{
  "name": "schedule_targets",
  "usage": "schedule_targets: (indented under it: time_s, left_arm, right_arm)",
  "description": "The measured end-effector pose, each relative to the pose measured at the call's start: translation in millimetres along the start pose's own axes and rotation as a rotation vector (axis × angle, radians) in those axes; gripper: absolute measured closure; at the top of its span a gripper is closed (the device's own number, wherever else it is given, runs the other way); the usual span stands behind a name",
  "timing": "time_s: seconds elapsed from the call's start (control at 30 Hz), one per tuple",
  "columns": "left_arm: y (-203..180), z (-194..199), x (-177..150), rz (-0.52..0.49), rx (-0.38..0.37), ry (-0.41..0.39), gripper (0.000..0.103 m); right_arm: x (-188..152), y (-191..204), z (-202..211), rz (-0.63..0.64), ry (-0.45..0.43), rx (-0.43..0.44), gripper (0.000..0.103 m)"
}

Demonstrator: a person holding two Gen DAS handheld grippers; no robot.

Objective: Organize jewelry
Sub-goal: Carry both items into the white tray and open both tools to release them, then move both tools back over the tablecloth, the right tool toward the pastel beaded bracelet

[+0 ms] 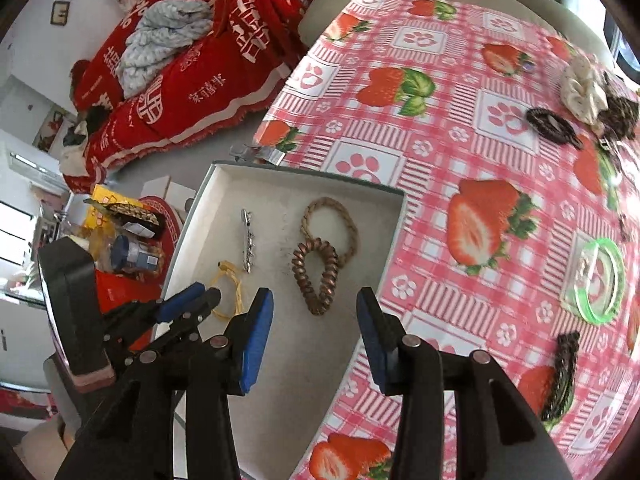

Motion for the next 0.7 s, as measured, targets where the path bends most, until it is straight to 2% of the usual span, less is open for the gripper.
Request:
schedule_targets:
  time_s: [0.03,0.07,0.1,0.4,0.5,0.57,0.63,0.7]
  left_arm:
    - [0,3,1,0.006,0.006,-0.013,0.002]
    - [1,9,3,0.013,0.015,-0.051,0.0]
    - [-2,15,5,0.006,0.005,-0.071,0.0]
    - [-13,26,2,-0.028,0.022,-0.061,0.0]
    - [-20,30,-3,-0.046,0.015,-0.048,0.0]
    - [-26,32,-7,-0.061,0.003,-0.041,0.0]
    - [-36,35,-12,-0.084,-0.011,-0.03,0.0]
    - [-48,38,-17,-0.112,-0.015,-0.025,0.0]
  right_arm:
    - [-3,-1,2,-0.009,0.0,0.001,0.056]
    - [-7,-2,3,-0.017,0.001,0.002,0.056]
    - [-11,-2,3,-0.024,0.002,0.003,0.056]
    - [-35,-16,16,-0.077,-0.003,0.009,0.055]
    - [-45,-23,22,-0.102,-0.01,0.006,0.041]
    - [-50,-28,27,-0.12,-0.018,0.005,0.039]
    - [-58,-36,32,-0.145,-0.018,0.0,0.026]
    - [-66,-44,38,-0.174,-0.024,-0.005,0.022]
Point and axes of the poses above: each gripper's, at about its wrist camera, not at the fingertips, and z roughly against the way its jaws point, y to its left, x to its top, the point moved 6 cm from there along -z, roughly the way its jaws point, and after that the axes turned 11 degrees about z, right-handed, at the moved point
